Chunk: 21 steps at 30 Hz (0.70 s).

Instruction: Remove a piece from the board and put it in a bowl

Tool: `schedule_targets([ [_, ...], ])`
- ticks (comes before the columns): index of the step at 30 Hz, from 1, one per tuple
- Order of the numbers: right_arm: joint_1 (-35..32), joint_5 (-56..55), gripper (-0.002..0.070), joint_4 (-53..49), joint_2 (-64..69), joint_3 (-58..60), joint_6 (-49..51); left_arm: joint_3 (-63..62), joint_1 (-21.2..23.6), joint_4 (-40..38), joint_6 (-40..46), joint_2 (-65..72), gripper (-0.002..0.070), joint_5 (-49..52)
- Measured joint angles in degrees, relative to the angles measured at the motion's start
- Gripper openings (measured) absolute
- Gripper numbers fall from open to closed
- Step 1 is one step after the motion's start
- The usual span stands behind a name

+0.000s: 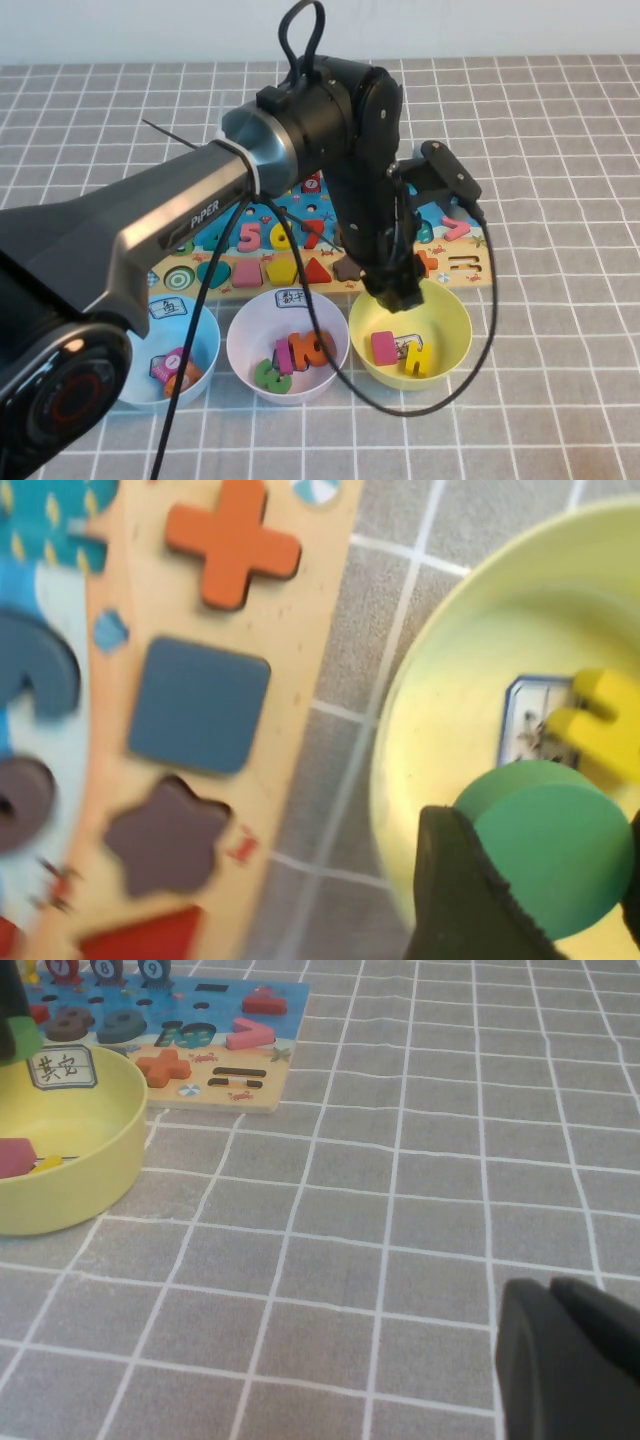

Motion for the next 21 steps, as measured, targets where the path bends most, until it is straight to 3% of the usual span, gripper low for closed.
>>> schedule_targets([
  [5, 0.0, 0.0, -0.0018, 0.0, 0.0, 0.0, 0.0, 0.0, -0.4, -0.1, -22.9, 0.0, 0.0283, 0.0],
  [8, 0.0, 0.0, -0.0018, 0.0, 0.0, 0.0, 0.0, 0.0, -0.5, -0.1, -31.6, 0.0, 0.0283, 0.1],
  [21, 0.0, 0.0, -0.0018, 0.0, 0.0, 0.0, 0.0, 0.0, -2.3, -1.4, -36.8, 1.2, 0.0282, 0.2],
])
